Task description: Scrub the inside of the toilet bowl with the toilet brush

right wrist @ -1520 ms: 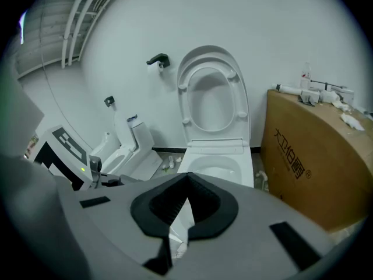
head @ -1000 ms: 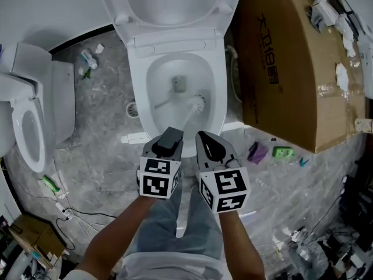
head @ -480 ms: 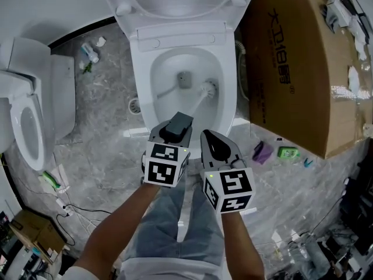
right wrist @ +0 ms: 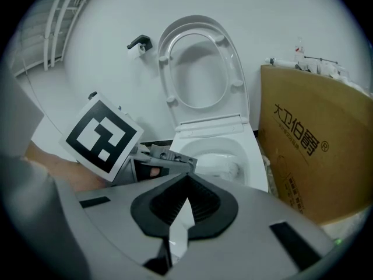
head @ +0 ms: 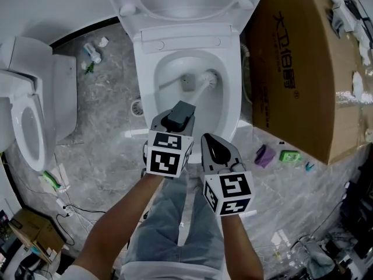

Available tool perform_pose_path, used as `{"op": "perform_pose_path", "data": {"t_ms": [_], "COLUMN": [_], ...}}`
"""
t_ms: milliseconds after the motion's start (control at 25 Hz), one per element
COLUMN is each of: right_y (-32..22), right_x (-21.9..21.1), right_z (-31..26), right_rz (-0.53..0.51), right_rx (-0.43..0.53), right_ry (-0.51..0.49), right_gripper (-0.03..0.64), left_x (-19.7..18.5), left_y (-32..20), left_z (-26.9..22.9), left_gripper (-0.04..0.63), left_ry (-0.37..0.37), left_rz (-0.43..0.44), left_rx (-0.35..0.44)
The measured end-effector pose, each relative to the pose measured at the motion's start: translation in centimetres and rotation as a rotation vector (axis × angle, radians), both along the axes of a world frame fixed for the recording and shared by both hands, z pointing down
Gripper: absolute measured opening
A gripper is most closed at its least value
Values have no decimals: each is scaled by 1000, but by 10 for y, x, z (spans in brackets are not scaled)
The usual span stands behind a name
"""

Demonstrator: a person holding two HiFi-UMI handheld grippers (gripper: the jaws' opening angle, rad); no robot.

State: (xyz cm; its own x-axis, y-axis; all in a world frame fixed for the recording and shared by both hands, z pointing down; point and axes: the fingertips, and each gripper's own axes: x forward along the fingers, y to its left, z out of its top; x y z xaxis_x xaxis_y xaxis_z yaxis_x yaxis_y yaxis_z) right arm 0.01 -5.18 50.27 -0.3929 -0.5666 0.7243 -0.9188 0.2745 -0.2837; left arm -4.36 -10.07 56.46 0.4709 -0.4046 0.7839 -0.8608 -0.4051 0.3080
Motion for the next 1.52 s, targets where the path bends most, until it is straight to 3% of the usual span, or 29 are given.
{"op": "perform_pose_path", "data": {"t_ms": [720,1520], "right_y": [-3,8], "right_x": [-8,-10], "right_z": [2,-8], "right_rz": [-6,-26], "right_rx": [-5,10], "right_ry": [-10,-9], "right_gripper": [-2,-2], "left_x": [-65,-99], "left_y": [-32,37], "left_z": [0,-17], "left_gripper": [153,153], "left_ry": [-83,-196], "left_rz": [-147,-119], "left_rx": [24,-33]}}
